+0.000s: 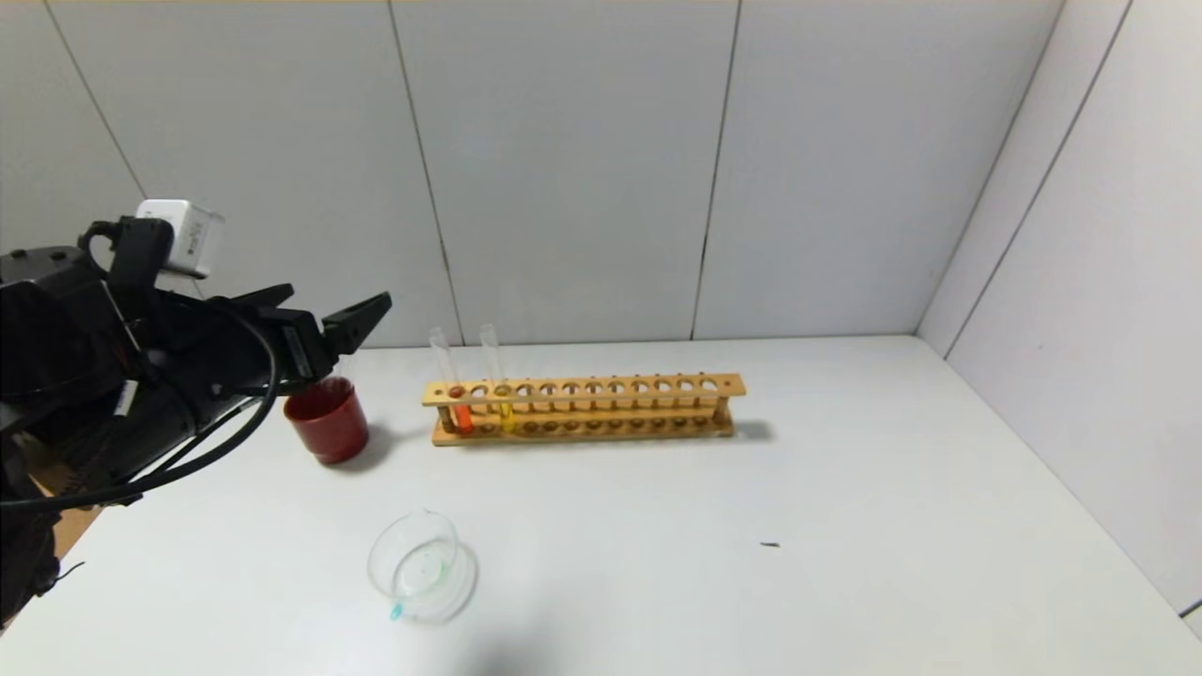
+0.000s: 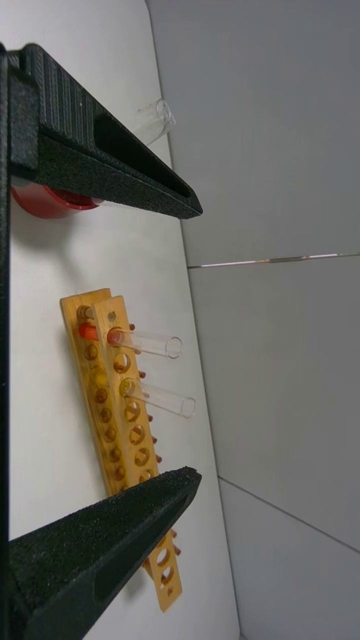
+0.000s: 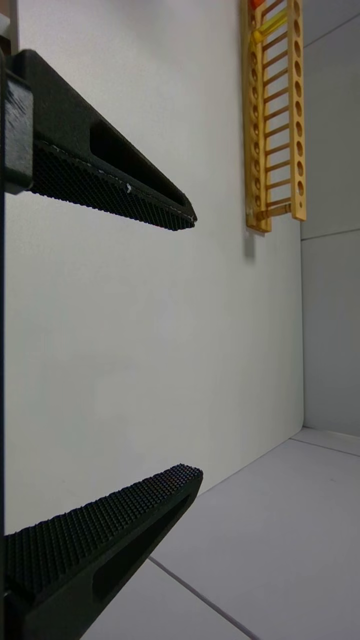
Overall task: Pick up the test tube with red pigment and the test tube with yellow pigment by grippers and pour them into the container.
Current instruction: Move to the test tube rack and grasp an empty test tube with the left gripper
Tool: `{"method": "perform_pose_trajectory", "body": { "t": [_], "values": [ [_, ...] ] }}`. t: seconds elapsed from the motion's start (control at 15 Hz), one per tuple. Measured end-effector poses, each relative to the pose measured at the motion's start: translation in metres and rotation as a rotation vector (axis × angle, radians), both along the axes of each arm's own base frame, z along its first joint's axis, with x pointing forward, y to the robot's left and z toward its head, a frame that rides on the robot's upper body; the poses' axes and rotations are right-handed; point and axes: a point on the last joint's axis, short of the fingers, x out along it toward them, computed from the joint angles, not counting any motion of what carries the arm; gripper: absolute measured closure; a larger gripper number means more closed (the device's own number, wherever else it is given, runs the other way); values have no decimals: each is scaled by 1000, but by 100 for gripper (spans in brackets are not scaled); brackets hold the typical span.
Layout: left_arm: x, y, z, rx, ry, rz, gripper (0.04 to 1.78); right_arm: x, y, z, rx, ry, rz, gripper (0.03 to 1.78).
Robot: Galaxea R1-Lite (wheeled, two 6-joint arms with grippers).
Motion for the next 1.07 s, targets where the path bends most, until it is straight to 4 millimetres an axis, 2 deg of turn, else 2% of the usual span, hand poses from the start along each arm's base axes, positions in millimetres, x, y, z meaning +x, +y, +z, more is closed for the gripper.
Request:
{"method": "perform_pose_trajectory", "body": {
  "t": [0.53, 0.8, 1.07],
  "values": [
    [49, -10, -47, 7, 32, 49, 7, 0, 0, 0, 0, 0, 1, 10],
    [61, -28, -68, 18, 70, 50, 7, 0, 0, 0, 0, 0, 0, 10],
    [72, -35, -81, 25, 98, 54, 7, 0, 0, 0, 0, 0, 0, 10]
  ]
}}
